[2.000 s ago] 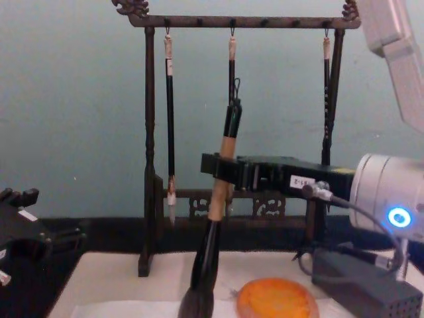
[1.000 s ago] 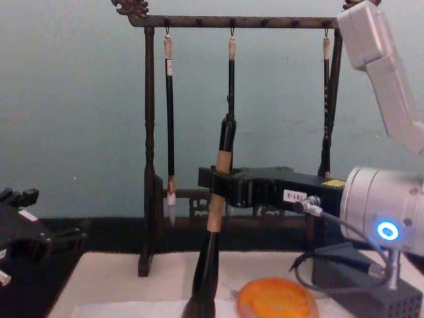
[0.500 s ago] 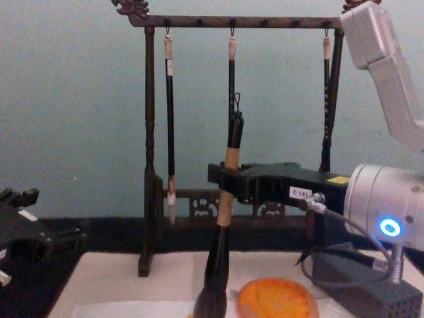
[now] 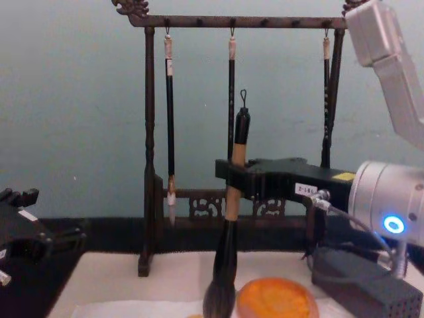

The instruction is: Pick up the brush from the inkstone, write on the paper, then place the brush back to its original position.

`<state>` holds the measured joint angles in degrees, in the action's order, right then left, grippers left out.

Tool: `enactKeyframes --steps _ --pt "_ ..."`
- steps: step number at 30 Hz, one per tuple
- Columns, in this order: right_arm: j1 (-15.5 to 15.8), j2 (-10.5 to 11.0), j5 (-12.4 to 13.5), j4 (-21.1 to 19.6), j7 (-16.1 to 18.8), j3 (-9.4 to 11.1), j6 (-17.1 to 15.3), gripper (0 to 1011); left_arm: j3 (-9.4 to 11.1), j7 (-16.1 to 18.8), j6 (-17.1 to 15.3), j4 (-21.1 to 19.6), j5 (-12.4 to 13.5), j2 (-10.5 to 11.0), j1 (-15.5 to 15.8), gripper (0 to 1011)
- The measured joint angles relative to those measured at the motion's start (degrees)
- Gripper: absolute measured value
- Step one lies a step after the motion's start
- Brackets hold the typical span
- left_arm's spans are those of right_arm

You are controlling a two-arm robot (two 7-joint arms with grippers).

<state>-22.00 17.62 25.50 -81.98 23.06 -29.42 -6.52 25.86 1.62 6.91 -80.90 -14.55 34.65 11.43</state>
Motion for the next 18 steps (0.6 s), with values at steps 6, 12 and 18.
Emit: enactKeyframes --steps 6,12,18 --pt "0.14 -0.12 -0.8 -0.16 -0.17 0.46 0.19 177 0.0 0.0 0.0 0.0 0.0 0.0 0.0 1001" --pt "0.43 -0.18 -1.79 -0.5 -0.32 0.93 0.49 178 0.0 0.0 0.0 0.0 0.0 0.0 0.0 1001" --pt "0.64 -0.25 -2.41 -0.76 -0.37 1.3 0.68 177 0.0 0.0 0.0 0.0 0.0 0.0 0.0 1001"
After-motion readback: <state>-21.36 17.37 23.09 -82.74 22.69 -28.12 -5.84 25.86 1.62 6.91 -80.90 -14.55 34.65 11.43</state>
